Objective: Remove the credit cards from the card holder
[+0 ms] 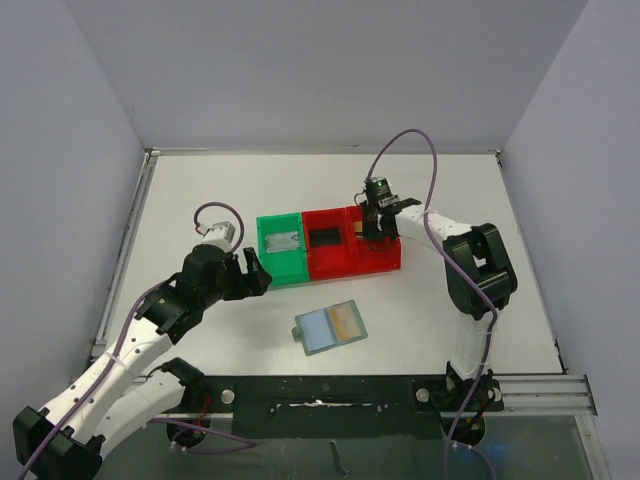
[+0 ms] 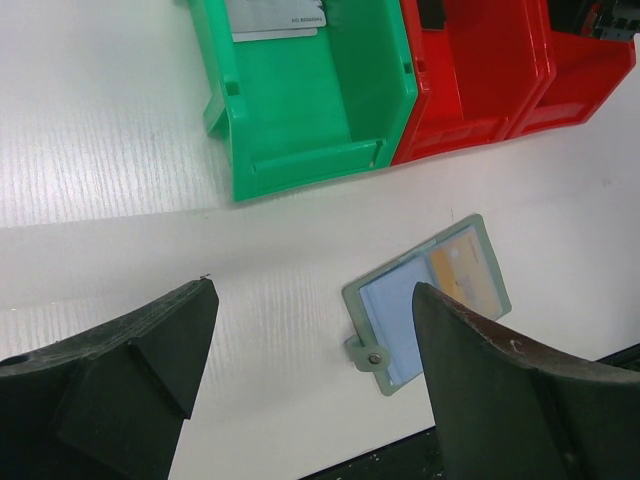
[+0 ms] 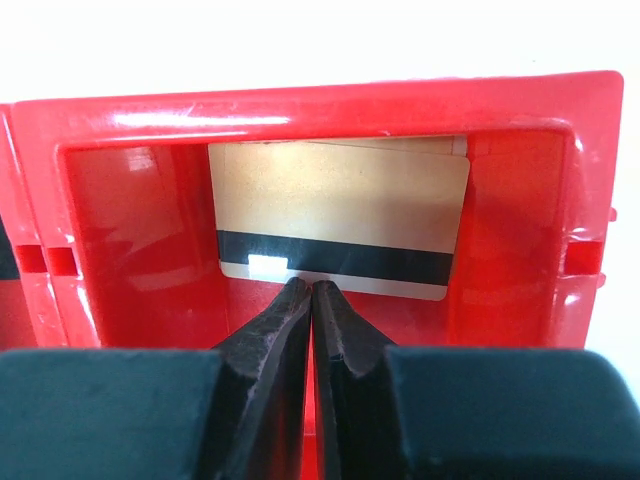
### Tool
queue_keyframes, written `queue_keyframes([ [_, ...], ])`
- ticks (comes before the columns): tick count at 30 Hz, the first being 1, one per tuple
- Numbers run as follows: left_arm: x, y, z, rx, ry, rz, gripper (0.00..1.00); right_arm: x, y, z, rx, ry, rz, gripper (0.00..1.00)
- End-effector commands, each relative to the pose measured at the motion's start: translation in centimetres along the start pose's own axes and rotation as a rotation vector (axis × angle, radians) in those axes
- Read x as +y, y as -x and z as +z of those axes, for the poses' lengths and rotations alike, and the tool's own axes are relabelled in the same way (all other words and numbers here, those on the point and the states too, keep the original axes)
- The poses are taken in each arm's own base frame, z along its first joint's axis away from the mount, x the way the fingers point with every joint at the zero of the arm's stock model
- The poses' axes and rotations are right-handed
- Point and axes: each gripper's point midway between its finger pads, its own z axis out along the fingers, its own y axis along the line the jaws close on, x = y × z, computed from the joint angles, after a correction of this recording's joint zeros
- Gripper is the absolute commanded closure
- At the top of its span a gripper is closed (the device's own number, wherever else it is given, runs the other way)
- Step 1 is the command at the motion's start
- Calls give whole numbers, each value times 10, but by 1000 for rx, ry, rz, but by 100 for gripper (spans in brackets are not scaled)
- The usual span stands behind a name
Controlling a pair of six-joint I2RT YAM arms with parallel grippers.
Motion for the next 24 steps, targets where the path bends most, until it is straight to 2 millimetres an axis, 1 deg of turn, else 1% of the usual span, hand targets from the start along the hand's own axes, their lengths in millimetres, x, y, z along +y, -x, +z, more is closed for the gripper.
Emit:
queue_keyframes([
  [1,-11,15,-3,-53,-49,-8,20,5,19,-5,-45,4,23,92],
  [3,-11,14,-3,-49,-51,-6,20,5,19,-11,-49,10,22,89],
  [6,-16,12,-4,-36,-75,-2,20,5,25,-26,-75,19,25,82],
  [8,-24,13,-6,-29,-113,-9,16,1,32,-43,-99,3,44,77],
  [11,-38,16,-9,-36,-186,-27,16,5,40,-66,-145,40,76,69],
  [13,-46,14,-10,-29,-235,-42,16,7,43,-81,-180,56,101,65],
  [14,-50,12,-9,-20,-253,-50,16,3,41,-88,-190,37,124,63],
  [15,-53,11,-9,-11,-271,-63,16,-4,37,-95,-201,7,157,61],
  [16,-59,12,-10,-7,-295,-77,16,-11,27,-99,-199,-21,206,58],
  [17,-57,2,-5,22,-302,-96,16,-16,18,-105,-205,-27,246,56],
  [18,-61,-1,-5,32,-328,-116,16,-15,8,-111,-212,-6,273,55],
  [19,-66,-4,-4,43,-362,-138,16,-11,-1,-115,-223,36,295,56],
  [21,-76,-10,-2,56,-425,-186,16,8,-13,-125,-259,153,301,56],
  [22,-81,-13,-2,61,-447,-213,16,18,-18,-131,-270,211,281,55],
  [24,-89,-20,0,66,-469,-227,18,32,-27,-143,-272,283,227,54],
])
